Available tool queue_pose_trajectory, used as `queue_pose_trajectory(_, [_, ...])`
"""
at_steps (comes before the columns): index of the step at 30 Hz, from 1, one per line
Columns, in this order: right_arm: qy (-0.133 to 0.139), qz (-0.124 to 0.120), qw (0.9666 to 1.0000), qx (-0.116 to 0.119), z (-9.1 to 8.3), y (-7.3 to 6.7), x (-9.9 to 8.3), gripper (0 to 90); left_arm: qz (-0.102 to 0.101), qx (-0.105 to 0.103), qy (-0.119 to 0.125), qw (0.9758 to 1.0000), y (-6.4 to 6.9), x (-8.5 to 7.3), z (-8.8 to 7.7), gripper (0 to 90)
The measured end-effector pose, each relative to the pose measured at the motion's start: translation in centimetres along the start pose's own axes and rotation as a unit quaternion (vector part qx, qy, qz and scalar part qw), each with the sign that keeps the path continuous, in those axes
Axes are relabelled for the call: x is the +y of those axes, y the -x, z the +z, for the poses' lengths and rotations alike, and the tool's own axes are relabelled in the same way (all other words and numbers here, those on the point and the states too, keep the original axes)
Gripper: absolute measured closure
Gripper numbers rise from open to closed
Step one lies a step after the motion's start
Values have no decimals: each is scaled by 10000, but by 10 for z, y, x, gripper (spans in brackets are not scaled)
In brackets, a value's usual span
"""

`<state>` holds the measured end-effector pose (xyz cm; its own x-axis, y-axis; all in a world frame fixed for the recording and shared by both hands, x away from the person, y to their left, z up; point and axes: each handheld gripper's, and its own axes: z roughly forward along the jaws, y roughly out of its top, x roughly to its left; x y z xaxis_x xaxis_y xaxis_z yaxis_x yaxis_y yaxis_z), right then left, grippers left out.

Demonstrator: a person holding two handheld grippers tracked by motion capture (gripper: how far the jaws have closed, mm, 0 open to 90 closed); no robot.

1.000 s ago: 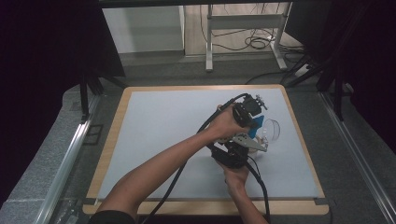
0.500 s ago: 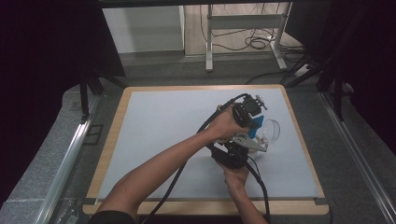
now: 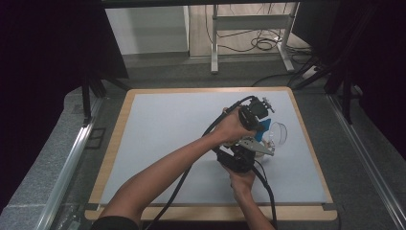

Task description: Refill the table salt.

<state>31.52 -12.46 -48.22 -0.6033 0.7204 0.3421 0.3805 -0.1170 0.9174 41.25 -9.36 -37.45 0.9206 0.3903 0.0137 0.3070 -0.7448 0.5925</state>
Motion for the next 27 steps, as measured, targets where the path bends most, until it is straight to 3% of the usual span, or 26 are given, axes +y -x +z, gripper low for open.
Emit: queue_pose_trajectory(27, [35, -32, 10000, -33, 1, 0, -4, 510, 8, -45, -76, 10000, -2, -2, 4, 900])
